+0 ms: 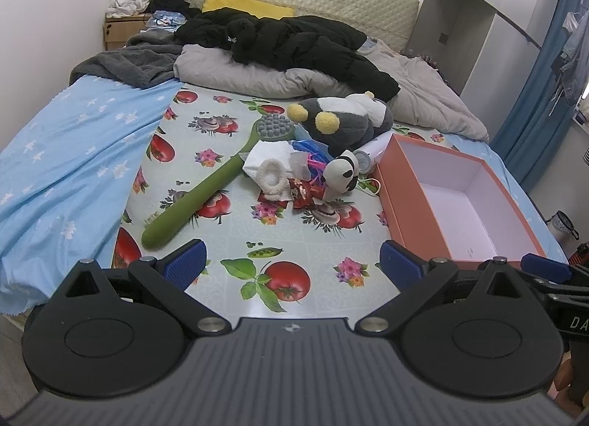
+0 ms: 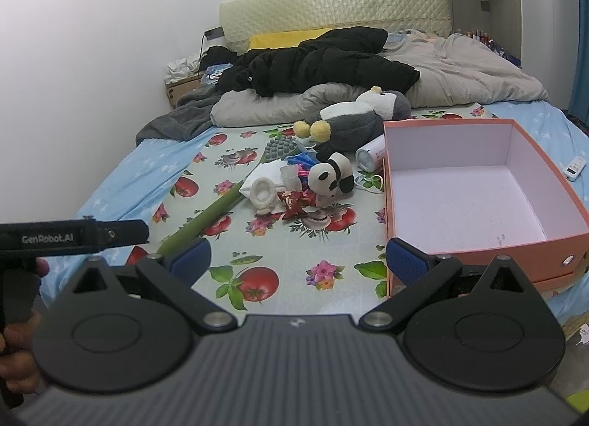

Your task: Organize soft objects

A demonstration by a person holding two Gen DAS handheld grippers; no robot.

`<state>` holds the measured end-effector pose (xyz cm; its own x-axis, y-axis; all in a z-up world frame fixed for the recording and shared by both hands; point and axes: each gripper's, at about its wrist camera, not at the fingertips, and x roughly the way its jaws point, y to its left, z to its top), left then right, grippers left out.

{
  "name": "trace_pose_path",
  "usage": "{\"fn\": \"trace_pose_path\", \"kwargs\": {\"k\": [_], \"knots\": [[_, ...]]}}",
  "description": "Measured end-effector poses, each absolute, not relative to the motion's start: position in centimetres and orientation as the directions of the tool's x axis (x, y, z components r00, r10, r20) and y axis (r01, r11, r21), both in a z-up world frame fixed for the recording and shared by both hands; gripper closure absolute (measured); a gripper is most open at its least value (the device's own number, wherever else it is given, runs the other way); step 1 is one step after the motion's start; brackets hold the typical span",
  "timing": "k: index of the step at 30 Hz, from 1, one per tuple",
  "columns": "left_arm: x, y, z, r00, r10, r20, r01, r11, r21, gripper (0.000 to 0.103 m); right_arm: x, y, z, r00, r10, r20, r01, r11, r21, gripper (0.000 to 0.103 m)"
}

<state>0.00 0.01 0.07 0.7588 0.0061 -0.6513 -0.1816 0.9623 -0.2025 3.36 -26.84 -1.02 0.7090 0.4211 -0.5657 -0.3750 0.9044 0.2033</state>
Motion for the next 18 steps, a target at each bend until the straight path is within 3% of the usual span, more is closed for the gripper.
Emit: {"fn": "trace_pose_path", "kwargs": {"k": [18], "knots": [[-0.21,0.48,0.12,0.756,0.006,-0.654,-0.185,0.961,-0.205,0.001,3.55,-26.61,-1.62,0.703,0.42,-0.574,-0.369,0.905,0.21,0.0]]}}
